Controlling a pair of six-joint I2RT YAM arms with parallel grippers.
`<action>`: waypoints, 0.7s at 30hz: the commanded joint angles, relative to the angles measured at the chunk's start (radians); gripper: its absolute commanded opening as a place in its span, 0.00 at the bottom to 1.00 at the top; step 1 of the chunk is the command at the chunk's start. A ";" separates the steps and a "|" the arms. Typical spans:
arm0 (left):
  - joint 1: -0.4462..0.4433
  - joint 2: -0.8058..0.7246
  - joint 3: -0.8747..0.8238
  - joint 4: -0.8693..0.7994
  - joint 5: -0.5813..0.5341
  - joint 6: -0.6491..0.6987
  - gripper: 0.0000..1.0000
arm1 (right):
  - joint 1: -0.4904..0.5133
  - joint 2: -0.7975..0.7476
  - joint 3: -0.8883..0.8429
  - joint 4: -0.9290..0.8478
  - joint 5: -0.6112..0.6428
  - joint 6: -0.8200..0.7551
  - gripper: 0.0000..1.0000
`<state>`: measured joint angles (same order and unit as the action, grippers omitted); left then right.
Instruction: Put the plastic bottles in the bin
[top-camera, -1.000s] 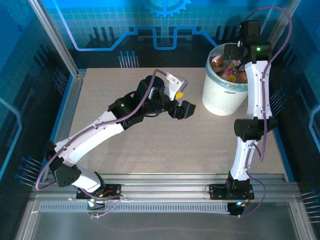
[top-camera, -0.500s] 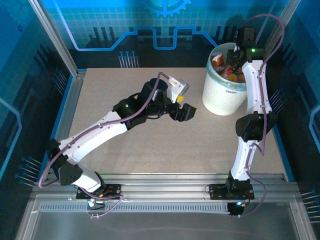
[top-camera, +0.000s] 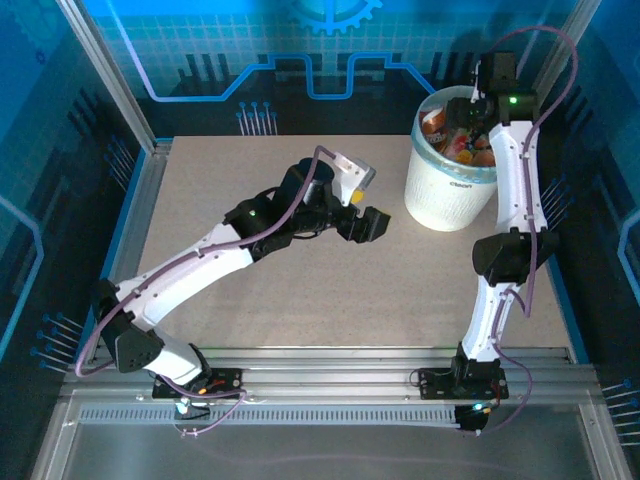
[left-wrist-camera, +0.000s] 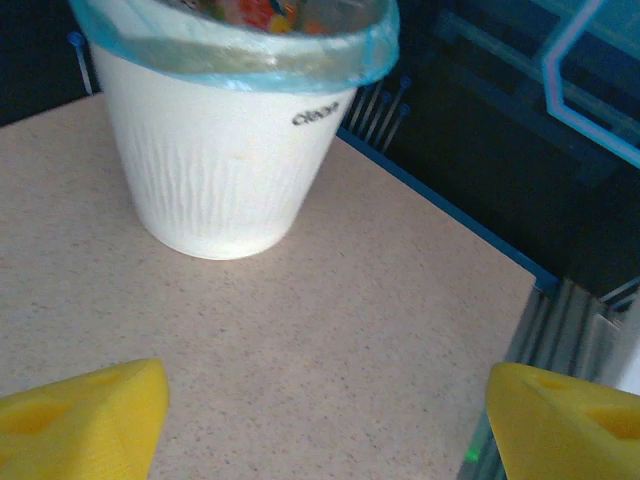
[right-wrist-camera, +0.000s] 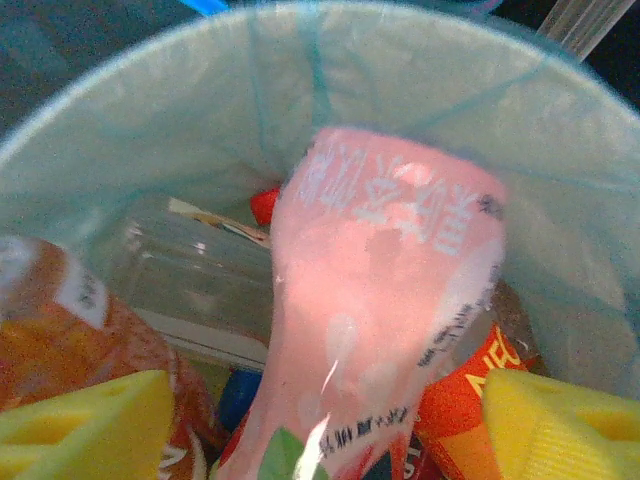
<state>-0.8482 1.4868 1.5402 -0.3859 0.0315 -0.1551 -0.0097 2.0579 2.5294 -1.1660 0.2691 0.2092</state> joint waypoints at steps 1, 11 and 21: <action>0.008 -0.121 -0.037 0.015 -0.141 0.024 0.86 | 0.000 -0.098 0.066 -0.028 -0.020 0.034 0.87; 0.234 -0.564 -0.558 0.120 -0.530 -0.039 0.91 | 0.218 -0.843 -0.879 0.344 0.029 0.087 0.86; 0.589 -0.668 -1.054 0.446 -0.601 -0.015 0.93 | 0.283 -1.352 -1.720 0.581 0.194 0.054 0.85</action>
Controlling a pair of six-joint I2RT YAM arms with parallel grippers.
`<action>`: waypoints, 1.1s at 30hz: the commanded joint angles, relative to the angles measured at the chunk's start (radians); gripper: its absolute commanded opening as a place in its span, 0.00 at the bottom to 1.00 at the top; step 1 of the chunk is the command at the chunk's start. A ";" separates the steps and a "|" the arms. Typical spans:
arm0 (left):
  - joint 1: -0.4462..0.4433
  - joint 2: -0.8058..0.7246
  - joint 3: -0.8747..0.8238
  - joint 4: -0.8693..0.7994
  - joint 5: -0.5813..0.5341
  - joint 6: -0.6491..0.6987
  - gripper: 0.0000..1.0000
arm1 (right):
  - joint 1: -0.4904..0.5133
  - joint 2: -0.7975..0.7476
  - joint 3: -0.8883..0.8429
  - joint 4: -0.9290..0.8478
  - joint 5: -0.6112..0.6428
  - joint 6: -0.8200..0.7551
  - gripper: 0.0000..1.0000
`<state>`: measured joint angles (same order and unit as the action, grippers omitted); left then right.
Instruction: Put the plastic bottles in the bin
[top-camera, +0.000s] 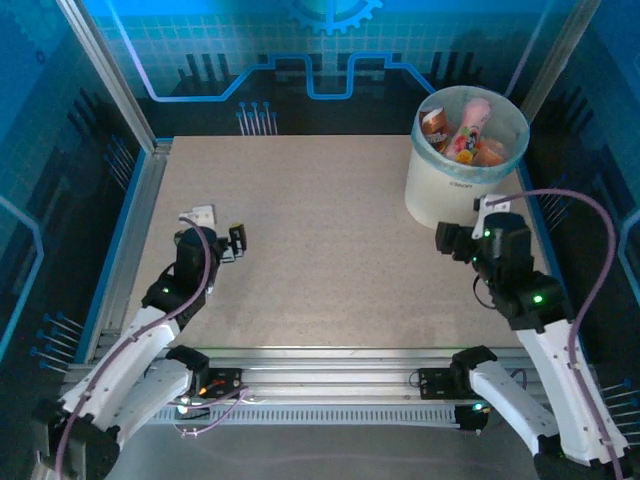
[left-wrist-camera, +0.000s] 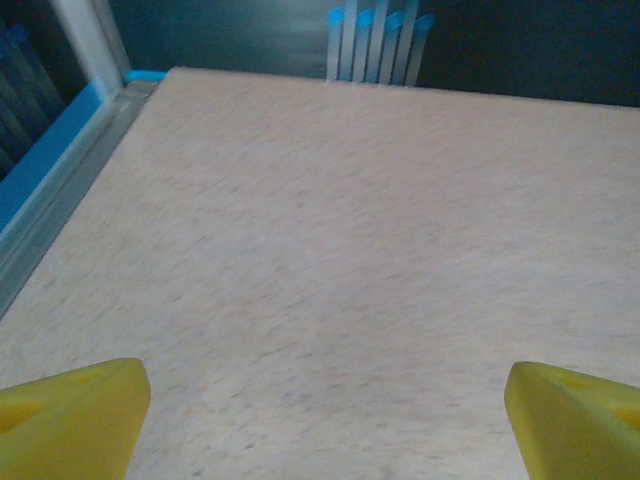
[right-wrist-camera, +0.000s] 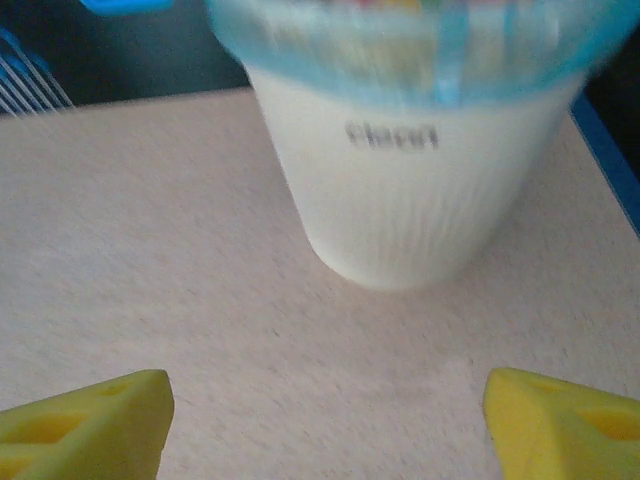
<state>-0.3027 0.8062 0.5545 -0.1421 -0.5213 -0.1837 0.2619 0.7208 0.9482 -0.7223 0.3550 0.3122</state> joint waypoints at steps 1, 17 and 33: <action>0.065 0.035 -0.109 0.286 -0.059 0.029 0.93 | 0.008 -0.030 -0.214 0.211 0.136 -0.093 0.86; 0.373 0.609 -0.238 1.064 0.601 0.141 0.98 | -0.269 0.442 -0.670 1.376 -0.339 -0.314 0.91; 0.349 0.739 -0.203 1.115 0.506 0.141 0.99 | -0.262 0.762 -0.640 1.700 -0.398 -0.290 0.95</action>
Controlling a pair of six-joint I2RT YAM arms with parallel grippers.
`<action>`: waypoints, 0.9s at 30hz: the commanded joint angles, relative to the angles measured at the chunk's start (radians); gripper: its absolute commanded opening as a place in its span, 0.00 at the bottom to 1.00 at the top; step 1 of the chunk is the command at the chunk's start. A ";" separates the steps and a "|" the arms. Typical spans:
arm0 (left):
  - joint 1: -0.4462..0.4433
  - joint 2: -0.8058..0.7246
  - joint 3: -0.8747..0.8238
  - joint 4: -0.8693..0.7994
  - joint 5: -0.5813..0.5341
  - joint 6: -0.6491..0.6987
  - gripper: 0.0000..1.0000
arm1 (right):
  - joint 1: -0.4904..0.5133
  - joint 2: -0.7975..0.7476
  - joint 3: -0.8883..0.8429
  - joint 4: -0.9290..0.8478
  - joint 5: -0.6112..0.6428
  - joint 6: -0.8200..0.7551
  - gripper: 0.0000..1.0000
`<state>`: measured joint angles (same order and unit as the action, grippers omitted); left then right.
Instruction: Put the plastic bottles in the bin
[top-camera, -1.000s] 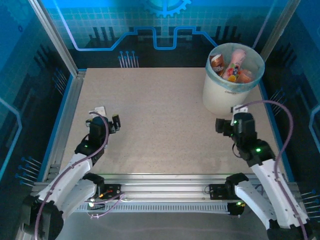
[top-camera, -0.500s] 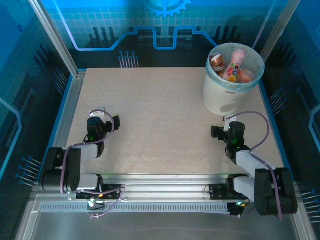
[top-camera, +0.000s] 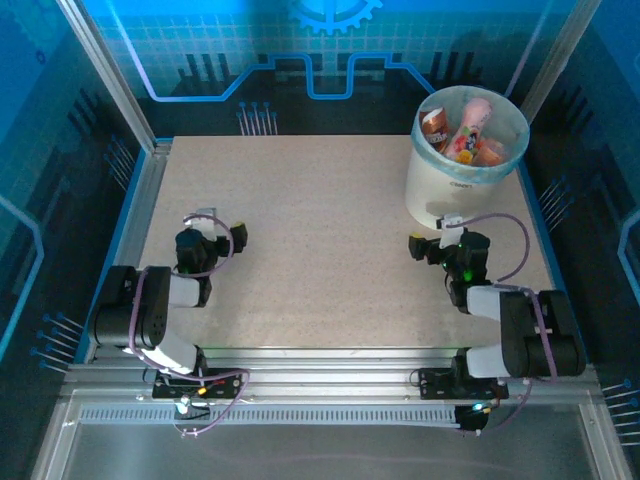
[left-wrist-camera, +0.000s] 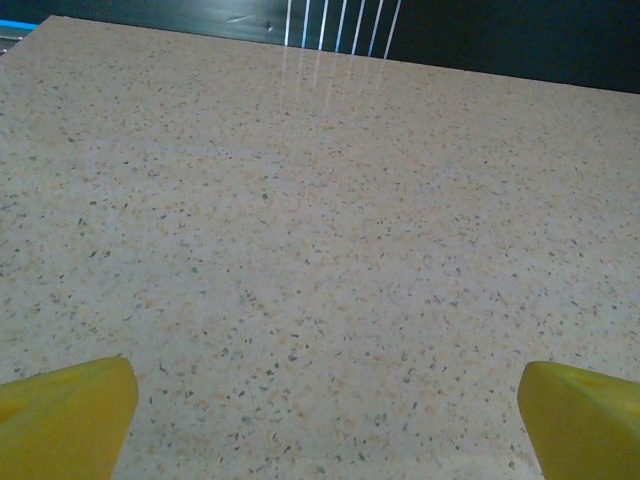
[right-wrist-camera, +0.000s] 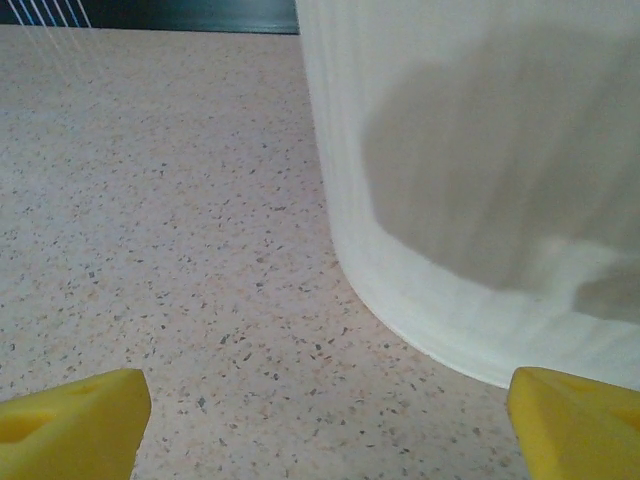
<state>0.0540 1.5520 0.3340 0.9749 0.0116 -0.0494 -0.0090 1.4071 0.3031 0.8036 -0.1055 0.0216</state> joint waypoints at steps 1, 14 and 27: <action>-0.008 -0.007 0.018 -0.002 -0.028 0.009 0.99 | 0.011 0.099 0.004 0.193 0.105 0.017 0.95; -0.024 -0.005 0.052 -0.065 0.004 0.043 0.99 | 0.088 0.095 0.099 0.006 0.345 0.026 1.00; -0.040 -0.005 0.054 -0.071 -0.029 0.052 0.99 | 0.094 0.095 0.103 0.002 0.352 0.018 1.00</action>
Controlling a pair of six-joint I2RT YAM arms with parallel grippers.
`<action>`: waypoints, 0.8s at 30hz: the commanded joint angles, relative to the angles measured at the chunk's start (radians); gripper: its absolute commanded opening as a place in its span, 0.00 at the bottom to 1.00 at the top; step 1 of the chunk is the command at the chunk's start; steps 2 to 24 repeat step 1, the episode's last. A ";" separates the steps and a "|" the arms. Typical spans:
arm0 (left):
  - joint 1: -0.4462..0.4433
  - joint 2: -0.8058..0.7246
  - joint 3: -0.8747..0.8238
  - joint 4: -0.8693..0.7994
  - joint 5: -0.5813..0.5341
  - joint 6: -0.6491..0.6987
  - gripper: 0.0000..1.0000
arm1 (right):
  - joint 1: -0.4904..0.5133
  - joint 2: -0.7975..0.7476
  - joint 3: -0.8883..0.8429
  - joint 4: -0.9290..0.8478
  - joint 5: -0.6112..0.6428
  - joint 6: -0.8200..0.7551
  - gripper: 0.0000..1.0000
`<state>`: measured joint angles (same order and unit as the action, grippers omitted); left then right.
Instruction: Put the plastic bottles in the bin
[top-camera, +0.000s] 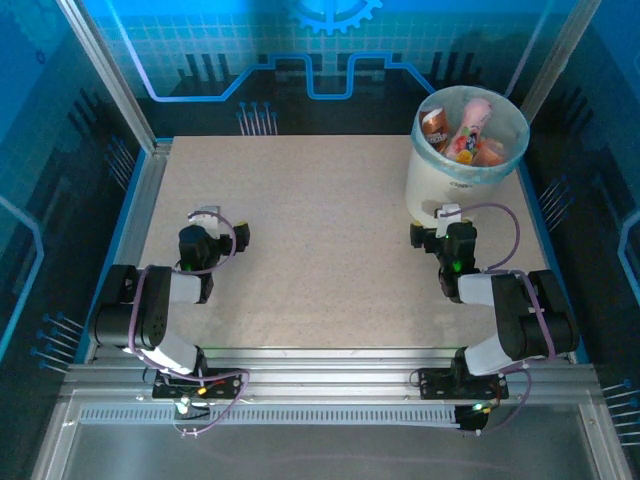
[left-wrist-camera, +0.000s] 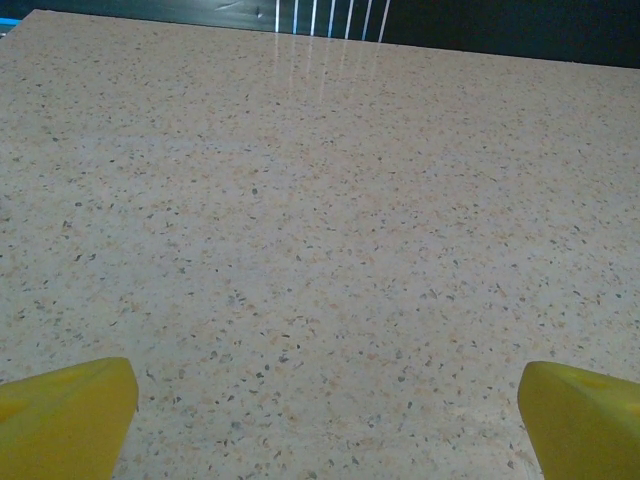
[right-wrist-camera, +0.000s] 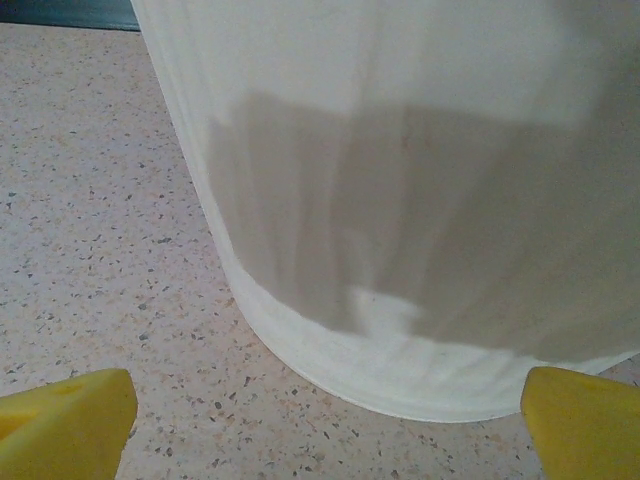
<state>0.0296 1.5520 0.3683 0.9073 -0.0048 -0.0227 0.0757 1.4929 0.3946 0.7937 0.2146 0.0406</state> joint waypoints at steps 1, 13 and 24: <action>-0.018 -0.006 0.019 -0.001 -0.017 0.026 0.99 | 0.009 0.010 0.010 0.013 0.031 -0.001 1.00; -0.018 -0.006 0.019 -0.001 -0.017 0.026 0.99 | 0.009 0.010 0.010 0.013 0.031 -0.001 1.00; -0.018 -0.006 0.019 -0.001 -0.017 0.026 0.99 | 0.009 0.010 0.010 0.013 0.031 -0.001 1.00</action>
